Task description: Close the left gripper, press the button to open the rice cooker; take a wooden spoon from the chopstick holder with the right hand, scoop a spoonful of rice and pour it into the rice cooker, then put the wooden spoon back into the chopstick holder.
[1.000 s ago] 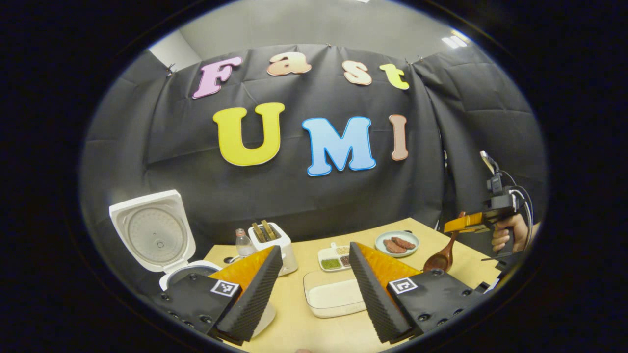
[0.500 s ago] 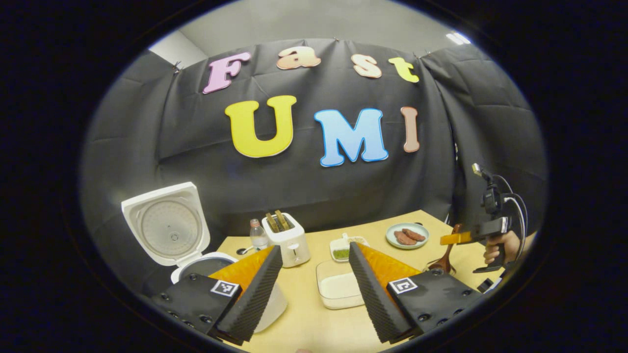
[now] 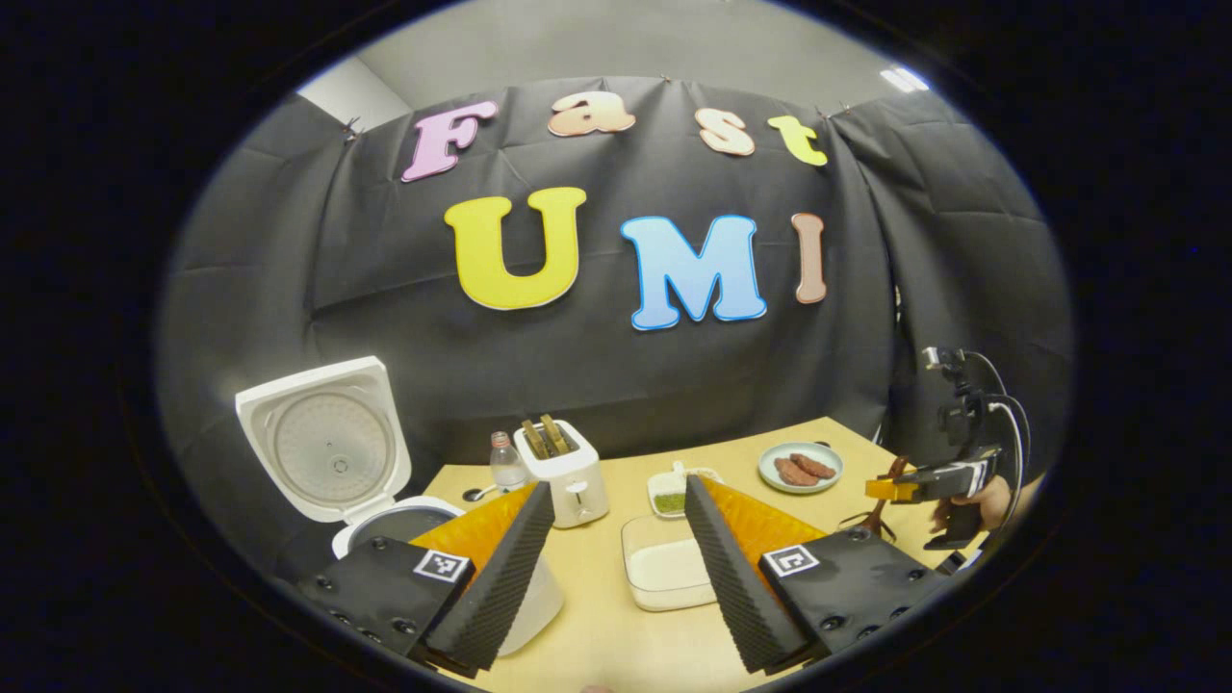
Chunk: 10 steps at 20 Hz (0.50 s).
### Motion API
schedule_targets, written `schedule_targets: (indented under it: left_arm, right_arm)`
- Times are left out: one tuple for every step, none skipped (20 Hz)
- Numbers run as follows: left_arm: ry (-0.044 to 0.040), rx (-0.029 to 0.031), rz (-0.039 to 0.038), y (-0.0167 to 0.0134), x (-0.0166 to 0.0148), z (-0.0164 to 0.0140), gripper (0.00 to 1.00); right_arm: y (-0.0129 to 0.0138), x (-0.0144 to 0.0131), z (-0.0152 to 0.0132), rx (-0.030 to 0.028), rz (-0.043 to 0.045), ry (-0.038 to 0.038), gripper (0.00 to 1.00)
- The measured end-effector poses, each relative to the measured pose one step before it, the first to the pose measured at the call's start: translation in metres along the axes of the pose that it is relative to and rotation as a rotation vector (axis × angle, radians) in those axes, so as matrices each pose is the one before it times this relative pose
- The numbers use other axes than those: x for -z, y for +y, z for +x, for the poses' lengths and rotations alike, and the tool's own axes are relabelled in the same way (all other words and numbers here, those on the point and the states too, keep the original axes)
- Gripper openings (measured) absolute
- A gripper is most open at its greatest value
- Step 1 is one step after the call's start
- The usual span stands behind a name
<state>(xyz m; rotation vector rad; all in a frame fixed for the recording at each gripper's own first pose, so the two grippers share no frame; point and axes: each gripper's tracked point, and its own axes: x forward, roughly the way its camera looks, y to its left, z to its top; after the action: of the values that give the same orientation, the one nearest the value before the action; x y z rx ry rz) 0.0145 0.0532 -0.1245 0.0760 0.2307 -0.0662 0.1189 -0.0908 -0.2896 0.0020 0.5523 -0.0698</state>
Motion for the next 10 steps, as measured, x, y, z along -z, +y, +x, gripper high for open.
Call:
schedule_targets:
  left_arm:
    - [-0.00259, 0.00624, -0.00223, -0.00083, -0.00075, 0.00184, 0.95]
    - [-0.00300, 0.00686, -0.00635, -0.00181, -0.00030, 0.00158, 0.95]
    - [-0.00364, 0.00509, -0.00724, -0.00086, 0.00007, 0.00116, 0.95]
    - [-0.00168, 0.00340, -0.00615, -0.00098, -0.00033, 0.00130, 0.96]
    - [-0.00278, -0.00063, -0.00359, -0.00064, -0.00128, 0.00048, 0.96]
    - [-0.00258, -0.00783, -0.00147, 0.00254, -0.00166, 0.00110, 0.95]
    - [-0.00459, -0.00464, -0.00348, 0.00216, -0.00196, 0.00072, 0.95]
    - [-0.00630, -0.00217, -0.00376, 0.00090, -0.00274, 0.00043, 0.96]
    - [-0.00771, 0.00297, -0.00776, 0.00220, -0.00307, 0.00106, 0.95]
    - [-0.00816, 0.00325, -0.01170, 0.00116, -0.00376, 0.00125, 0.95]
  right_arm:
    - [-0.00492, -0.00726, -0.00853, 0.01091, -0.01770, -0.03570, 0.39]
    - [-0.00750, -0.01189, -0.01124, 0.02492, -0.02022, -0.05290, 0.58]
    - [-0.00739, -0.01697, -0.01657, 0.02397, -0.02405, -0.05509, 0.78]
    - [-0.00450, -0.01561, -0.00977, 0.00603, -0.00958, -0.05136, 0.98]
    - [-0.00058, -0.01681, -0.01133, 0.00066, 0.00104, -0.04455, 0.96]
    - [0.00177, -0.01667, -0.00941, -0.00644, 0.00998, -0.04141, 0.97]
    - [-0.00056, -0.01766, -0.00775, 0.00337, 0.01410, -0.03695, 0.96]
    - [0.00109, -0.01583, -0.00641, -0.00228, 0.01948, -0.03070, 0.96]
    - [0.00343, -0.01544, -0.00525, -0.00136, 0.01500, -0.02738, 0.96]
    - [-0.00140, -0.01506, -0.00983, 0.00290, 0.00904, -0.02613, 0.96]
